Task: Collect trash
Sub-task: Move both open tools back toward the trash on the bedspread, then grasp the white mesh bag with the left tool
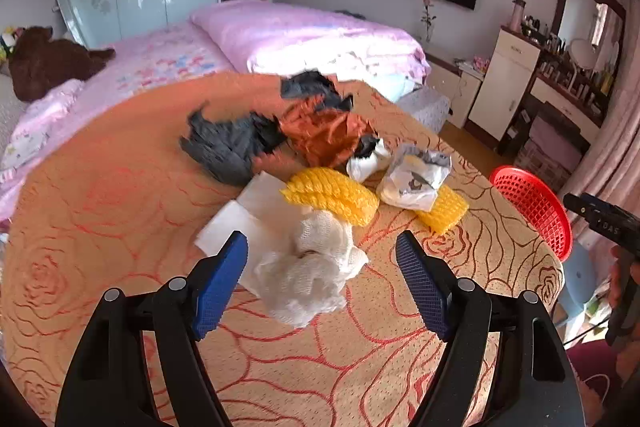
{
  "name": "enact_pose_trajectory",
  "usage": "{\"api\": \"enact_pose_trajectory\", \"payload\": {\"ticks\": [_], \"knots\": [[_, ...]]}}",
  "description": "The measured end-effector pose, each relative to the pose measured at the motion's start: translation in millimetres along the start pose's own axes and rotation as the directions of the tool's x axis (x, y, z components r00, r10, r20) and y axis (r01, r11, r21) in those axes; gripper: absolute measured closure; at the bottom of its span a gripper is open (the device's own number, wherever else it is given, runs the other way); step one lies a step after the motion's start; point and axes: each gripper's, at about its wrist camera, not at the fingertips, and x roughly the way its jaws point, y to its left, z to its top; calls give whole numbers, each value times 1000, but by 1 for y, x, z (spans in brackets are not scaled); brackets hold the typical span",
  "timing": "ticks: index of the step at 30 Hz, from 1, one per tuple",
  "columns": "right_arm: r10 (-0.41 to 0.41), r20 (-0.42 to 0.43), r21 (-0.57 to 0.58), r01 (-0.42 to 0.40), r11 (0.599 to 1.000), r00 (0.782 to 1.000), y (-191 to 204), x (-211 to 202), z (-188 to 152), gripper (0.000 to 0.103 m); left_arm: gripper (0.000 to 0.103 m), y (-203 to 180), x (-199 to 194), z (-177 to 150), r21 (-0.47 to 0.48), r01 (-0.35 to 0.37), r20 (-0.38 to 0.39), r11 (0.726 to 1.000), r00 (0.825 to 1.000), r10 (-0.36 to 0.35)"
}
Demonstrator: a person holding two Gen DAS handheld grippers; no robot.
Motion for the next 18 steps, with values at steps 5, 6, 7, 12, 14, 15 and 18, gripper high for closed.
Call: {"api": "enact_pose_trajectory", "payload": {"ticks": [5, 6, 7, 12, 14, 15, 18], "knots": [[1, -7, -1, -1, 1000, 1000, 1, 1, 0, 38, 31, 0, 16, -6, -6, -8, -27, 1000, 1000, 7], [3, -8, -4, -3, 1000, 1000, 2, 1, 0, 38, 38, 1, 18, -7, -8, -9, -31, 1000, 999, 9], [4, -9, -7, -4, 1000, 1000, 4, 1, 0, 38, 43, 1, 20, -9, -11, -11, -41, 1000, 999, 10], [15, -9, -24, -15, 1000, 1000, 10, 0, -1, 38, 71, 12, 20, -14, -61, -2, -50, 998, 999, -1], [23, -13, -32, -24, 999, 1000, 13, 1, -1, 38, 73, 15, 12, -16, -67, 2, -24, 998, 1000, -4], [29, -15, -38, -29, 999, 999, 15, 1, -2, 38, 73, 15, 7, -16, -65, 2, -9, 998, 1000, -2], [49, -20, -65, -50, 997, 999, 26, 1, -5, 38, 74, 19, -8, -17, -71, -3, 29, 997, 1000, 5]]}}
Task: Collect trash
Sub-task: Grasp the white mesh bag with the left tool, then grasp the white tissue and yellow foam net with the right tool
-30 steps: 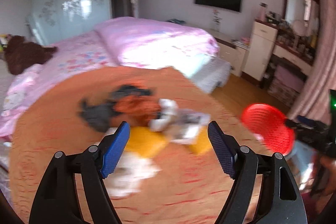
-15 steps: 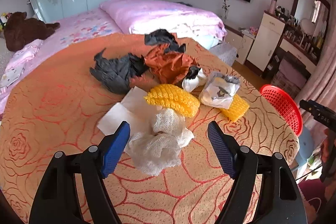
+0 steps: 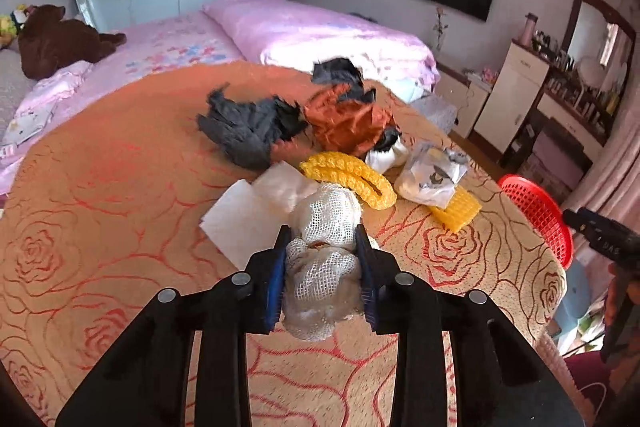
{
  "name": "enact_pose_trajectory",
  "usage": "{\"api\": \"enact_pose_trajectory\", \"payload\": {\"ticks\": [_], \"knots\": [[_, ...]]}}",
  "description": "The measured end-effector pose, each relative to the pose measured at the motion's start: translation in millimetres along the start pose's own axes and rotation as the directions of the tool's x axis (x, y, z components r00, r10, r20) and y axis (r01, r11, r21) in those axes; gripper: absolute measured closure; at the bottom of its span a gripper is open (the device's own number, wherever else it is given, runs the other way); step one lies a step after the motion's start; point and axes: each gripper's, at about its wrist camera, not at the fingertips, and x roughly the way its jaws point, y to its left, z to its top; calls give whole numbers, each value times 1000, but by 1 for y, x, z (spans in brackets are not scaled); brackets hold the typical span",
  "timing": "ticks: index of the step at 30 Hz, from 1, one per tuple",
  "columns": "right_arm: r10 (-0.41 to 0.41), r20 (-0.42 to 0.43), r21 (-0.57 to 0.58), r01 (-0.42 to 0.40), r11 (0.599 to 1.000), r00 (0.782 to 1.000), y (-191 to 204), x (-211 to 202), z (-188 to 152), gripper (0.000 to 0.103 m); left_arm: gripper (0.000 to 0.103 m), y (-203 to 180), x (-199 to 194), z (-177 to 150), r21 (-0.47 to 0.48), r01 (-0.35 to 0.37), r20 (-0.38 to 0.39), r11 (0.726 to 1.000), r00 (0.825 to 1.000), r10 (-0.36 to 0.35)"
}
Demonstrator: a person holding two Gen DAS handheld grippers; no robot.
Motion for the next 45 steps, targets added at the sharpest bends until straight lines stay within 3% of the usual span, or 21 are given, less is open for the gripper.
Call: {"api": "enact_pose_trajectory", "payload": {"ticks": [9, 11, 12, 17, 25, 32, 34, 37, 45], "knots": [[98, 8, -92, -97, 991, 995, 46, -1, 10, 38, 74, 15, -48, 14, -49, -1, 124, 999, 992, 7], [132, 18, -112, -129, 985, 991, 60, -1, 15, 30, 74, 16, -50, 16, -55, -1, 134, 998, 991, 8], [144, 27, -120, -139, 983, 989, 68, -2, 17, 24, 74, 16, -51, 16, -56, 1, 135, 998, 991, 7], [207, 57, -211, -191, 959, 977, 108, 0, 29, 11, 74, 18, -46, 14, -61, 6, 121, 998, 993, 1], [303, 40, -345, -272, 898, 952, 157, 24, 48, 8, 74, 24, -47, 11, -76, 6, 116, 997, 993, 2], [287, -46, -372, -283, 884, 957, 177, 54, 55, 7, 74, 29, -42, 10, -88, 4, 104, 996, 995, 5], [282, -48, -366, -279, 888, 958, 179, 58, 57, 8, 74, 31, -41, 10, -92, 1, 103, 996, 995, 9], [291, -66, -353, -296, 888, 954, 179, 61, 57, 24, 74, 33, -40, 10, -98, -3, 102, 995, 995, 13], [308, -80, -325, -317, 891, 948, 175, 58, 57, 39, 74, 30, -38, 10, -93, -12, 98, 996, 995, 21]]}}
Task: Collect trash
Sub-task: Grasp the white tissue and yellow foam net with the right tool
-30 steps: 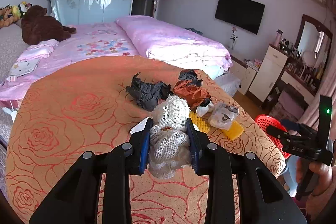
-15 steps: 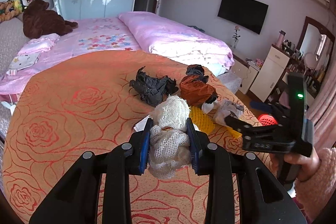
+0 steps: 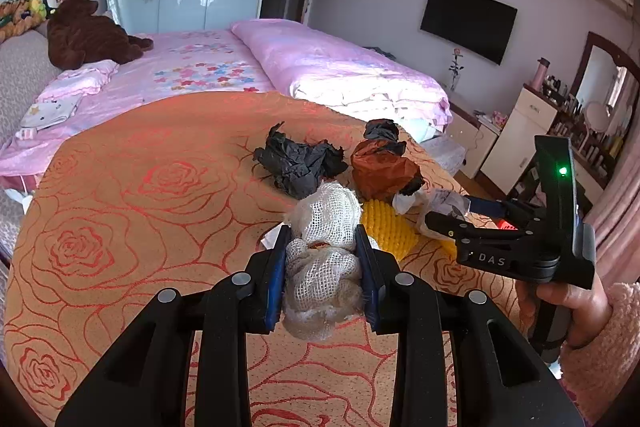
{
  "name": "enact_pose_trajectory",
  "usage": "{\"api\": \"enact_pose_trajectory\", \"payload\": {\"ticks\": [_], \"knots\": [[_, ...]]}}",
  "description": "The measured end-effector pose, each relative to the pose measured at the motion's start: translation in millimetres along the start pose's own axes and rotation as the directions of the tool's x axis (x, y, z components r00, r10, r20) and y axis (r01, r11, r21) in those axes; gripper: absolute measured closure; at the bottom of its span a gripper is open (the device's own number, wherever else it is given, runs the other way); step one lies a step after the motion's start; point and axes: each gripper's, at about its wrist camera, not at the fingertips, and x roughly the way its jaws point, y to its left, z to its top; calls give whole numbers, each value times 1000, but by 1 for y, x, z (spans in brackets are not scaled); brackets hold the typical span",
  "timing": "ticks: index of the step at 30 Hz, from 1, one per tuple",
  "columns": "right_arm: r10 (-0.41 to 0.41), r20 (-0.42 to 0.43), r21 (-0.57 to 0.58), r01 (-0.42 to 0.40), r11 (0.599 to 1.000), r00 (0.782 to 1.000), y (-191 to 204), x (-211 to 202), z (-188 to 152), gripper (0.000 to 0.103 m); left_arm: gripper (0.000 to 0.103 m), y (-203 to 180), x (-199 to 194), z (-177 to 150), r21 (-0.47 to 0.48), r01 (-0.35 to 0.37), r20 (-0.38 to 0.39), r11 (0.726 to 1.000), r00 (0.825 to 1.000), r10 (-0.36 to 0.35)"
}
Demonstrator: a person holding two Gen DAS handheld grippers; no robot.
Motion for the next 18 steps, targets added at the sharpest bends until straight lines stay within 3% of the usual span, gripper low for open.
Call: {"api": "enact_pose_trajectory", "payload": {"ticks": [18], "knots": [[12, 129, 40, -17, 999, 992, 2, -63, -2, 42, 74, -7, -6, 5, 8, -11, 27, 1000, 1000, 11]]}}
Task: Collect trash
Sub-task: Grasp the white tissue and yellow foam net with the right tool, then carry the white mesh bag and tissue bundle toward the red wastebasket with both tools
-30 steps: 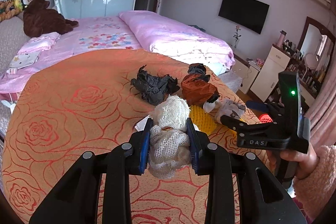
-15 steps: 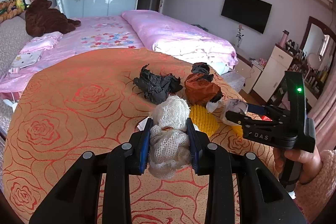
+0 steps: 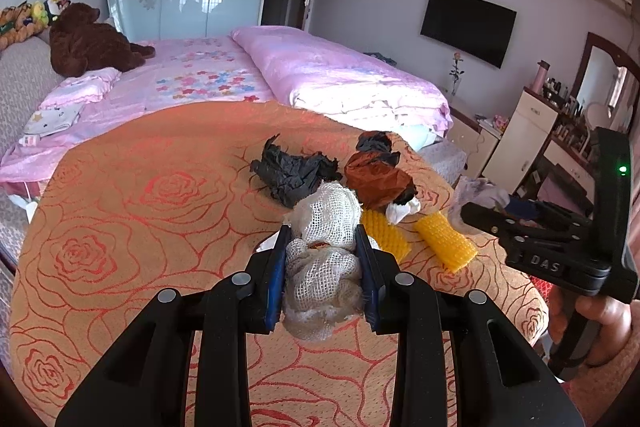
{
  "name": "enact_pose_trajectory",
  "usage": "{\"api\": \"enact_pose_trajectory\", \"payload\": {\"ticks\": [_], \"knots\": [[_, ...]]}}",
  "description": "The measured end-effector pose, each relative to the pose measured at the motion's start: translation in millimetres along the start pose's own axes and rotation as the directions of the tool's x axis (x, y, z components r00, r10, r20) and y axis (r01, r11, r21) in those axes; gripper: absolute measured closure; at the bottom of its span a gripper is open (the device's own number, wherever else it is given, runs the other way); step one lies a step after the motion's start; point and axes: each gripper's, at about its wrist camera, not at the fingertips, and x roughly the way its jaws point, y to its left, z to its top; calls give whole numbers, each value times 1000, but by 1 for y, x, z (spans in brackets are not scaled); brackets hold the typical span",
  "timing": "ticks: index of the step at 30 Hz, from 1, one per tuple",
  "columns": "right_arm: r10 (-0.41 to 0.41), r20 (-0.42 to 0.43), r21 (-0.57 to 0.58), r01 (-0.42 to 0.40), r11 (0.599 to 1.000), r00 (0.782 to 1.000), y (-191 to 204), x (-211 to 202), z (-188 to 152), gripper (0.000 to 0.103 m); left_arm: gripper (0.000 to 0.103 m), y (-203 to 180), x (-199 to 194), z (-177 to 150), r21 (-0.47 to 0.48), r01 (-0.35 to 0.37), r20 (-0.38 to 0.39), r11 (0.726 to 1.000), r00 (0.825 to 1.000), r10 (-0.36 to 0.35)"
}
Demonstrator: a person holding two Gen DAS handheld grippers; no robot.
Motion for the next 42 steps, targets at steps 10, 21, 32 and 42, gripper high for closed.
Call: {"api": "enact_pose_trajectory", "payload": {"ticks": [10, 21, 32, 42], "knots": [[-37, 68, 29, 35, 999, 997, -11, -35, 4, 42, 74, -24, -1, 15, 49, 17, 24, 999, 1000, -19], [-128, 117, 94, 117, 989, 985, -49, -73, 2, 42, 74, -68, 11, 34, 130, 58, 23, 990, 998, -61], [-238, 132, 187, 212, 959, 962, -100, -104, -11, 42, 74, -121, 24, 50, 199, 139, 7, 970, 990, -143], [-310, 127, 257, 271, 928, 942, -132, -123, -25, 42, 74, -167, 37, 56, 259, 189, -20, 947, 981, -191]]}}
